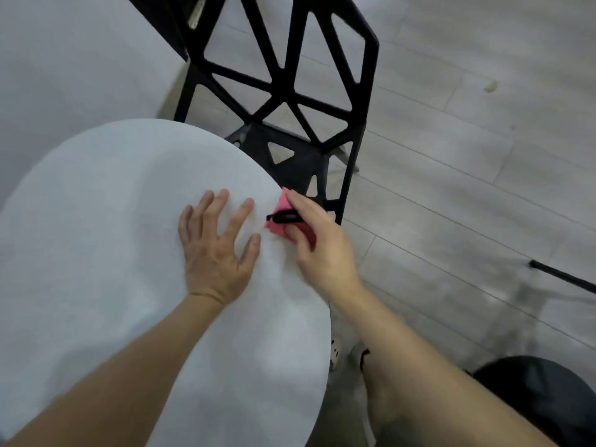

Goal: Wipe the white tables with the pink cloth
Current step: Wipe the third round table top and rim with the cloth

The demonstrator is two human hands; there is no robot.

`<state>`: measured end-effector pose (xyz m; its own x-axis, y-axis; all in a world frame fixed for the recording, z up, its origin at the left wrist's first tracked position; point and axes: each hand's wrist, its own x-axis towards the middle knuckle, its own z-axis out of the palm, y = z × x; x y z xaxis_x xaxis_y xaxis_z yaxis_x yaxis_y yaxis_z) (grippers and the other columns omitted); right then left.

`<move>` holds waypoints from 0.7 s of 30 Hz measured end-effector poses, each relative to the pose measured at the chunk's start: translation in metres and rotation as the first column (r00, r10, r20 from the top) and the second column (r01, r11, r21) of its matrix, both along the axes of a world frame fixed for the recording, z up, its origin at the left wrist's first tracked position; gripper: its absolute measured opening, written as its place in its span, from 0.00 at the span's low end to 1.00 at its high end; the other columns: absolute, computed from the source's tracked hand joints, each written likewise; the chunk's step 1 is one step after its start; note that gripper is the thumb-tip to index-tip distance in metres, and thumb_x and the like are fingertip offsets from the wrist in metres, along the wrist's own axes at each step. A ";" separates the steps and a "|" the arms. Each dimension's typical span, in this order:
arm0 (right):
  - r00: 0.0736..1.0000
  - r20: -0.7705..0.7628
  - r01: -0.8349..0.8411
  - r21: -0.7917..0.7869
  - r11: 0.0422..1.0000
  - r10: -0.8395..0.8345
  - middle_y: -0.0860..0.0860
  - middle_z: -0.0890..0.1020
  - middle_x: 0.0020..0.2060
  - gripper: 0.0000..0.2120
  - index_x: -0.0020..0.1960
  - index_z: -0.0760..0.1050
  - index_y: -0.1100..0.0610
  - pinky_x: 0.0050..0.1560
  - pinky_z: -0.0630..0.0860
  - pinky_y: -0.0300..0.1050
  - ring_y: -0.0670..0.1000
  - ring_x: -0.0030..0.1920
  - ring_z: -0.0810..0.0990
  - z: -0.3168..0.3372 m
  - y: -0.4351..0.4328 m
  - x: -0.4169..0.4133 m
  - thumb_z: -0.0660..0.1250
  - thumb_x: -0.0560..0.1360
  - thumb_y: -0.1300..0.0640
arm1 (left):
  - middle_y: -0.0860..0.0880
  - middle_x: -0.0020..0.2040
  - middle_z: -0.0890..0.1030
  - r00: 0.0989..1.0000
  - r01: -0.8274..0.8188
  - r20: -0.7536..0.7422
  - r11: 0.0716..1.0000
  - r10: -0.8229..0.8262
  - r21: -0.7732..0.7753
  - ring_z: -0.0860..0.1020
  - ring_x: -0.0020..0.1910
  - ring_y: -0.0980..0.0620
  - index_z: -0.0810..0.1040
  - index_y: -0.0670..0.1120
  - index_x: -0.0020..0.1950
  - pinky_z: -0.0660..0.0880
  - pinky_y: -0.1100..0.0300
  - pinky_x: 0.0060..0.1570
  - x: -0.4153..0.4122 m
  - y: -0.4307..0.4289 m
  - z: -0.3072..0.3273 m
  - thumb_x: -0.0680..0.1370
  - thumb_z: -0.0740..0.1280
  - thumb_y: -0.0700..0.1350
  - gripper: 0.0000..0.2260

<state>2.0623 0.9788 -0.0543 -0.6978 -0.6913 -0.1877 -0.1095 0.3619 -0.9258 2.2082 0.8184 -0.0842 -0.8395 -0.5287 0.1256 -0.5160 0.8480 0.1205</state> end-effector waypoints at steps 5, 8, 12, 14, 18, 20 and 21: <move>0.999 0.009 -0.038 0.057 0.998 0.037 0.40 0.78 0.74 0.28 0.79 0.74 0.48 0.75 0.72 0.41 0.41 0.74 0.75 0.002 -0.005 -0.010 0.68 0.81 0.63 | 0.41 0.80 0.71 1.000 0.012 -0.022 1.000 -0.012 0.005 0.65 0.83 0.38 0.75 0.52 0.80 0.60 0.30 0.78 -0.001 -0.001 -0.002 0.84 0.63 0.57 0.25; 0.984 -0.017 -0.175 0.035 0.984 0.175 0.44 0.80 0.72 0.23 0.77 0.76 0.50 0.75 0.72 0.45 0.47 0.72 0.77 0.001 -0.094 -0.049 0.68 0.83 0.60 | 0.41 0.81 0.70 1.000 0.014 -0.024 1.000 -0.013 0.014 0.65 0.83 0.38 0.75 0.52 0.81 0.60 0.30 0.78 -0.001 -0.001 -0.002 0.84 0.63 0.58 0.25; 0.950 -0.044 -0.308 0.034 0.951 0.309 0.45 0.83 0.68 0.21 0.76 0.77 0.50 0.72 0.75 0.51 0.49 0.69 0.80 -0.004 -0.146 -0.070 0.68 0.83 0.58 | 0.41 0.81 0.70 1.000 0.006 -0.008 1.000 -0.006 0.028 0.65 0.83 0.38 0.74 0.52 0.81 0.60 0.29 0.78 -0.001 -0.001 0.000 0.84 0.63 0.58 0.26; 0.955 -0.016 -0.296 0.009 0.955 0.296 0.44 0.81 0.71 0.23 0.78 0.76 0.49 0.74 0.74 0.47 0.46 0.71 0.79 -0.004 -0.117 -0.063 0.68 0.83 0.59 | 0.41 0.81 0.70 1.000 0.002 -0.002 0.999 -0.001 0.038 0.64 0.84 0.38 0.74 0.52 0.82 0.60 0.29 0.78 0.000 0.000 0.000 0.84 0.63 0.58 0.26; 0.963 -0.043 -0.267 0.022 0.963 0.268 0.39 0.79 0.72 0.27 0.80 0.73 0.46 0.72 0.72 0.35 0.38 0.72 0.76 -0.002 -0.044 -0.055 0.67 0.82 0.61 | 0.41 0.81 0.71 1.000 0.003 -0.013 0.999 -0.003 0.042 0.65 0.83 0.37 0.74 0.53 0.81 0.61 0.28 0.77 -0.002 0.002 0.002 0.83 0.67 0.57 0.26; 0.962 -0.057 -0.265 0.054 0.963 0.268 0.39 0.78 0.73 0.27 0.79 0.74 0.47 0.71 0.70 0.31 0.38 0.72 0.76 -0.001 -0.056 -0.057 0.68 0.82 0.61 | 0.41 0.80 0.72 1.000 -0.009 -0.015 0.998 0.010 0.057 0.66 0.82 0.37 0.76 0.52 0.80 0.62 0.28 0.76 -0.003 0.003 0.003 0.81 0.69 0.55 0.26; 0.962 -0.058 -0.262 0.061 0.963 0.265 0.40 0.79 0.73 0.26 0.79 0.74 0.48 0.71 0.69 0.30 0.39 0.72 0.76 0.002 -0.078 -0.060 0.68 0.82 0.61 | 0.41 0.80 0.72 1.000 -0.013 -0.011 0.998 0.014 0.062 0.66 0.82 0.37 0.77 0.52 0.79 0.62 0.27 0.76 -0.004 0.003 0.002 0.81 0.70 0.55 0.26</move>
<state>2.0028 0.9006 -0.0525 -0.5041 -0.8428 -0.1884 -0.2668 0.3595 -0.8942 2.2044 0.8218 -0.0819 -0.8308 -0.5472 0.1020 -0.5258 0.8317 0.1785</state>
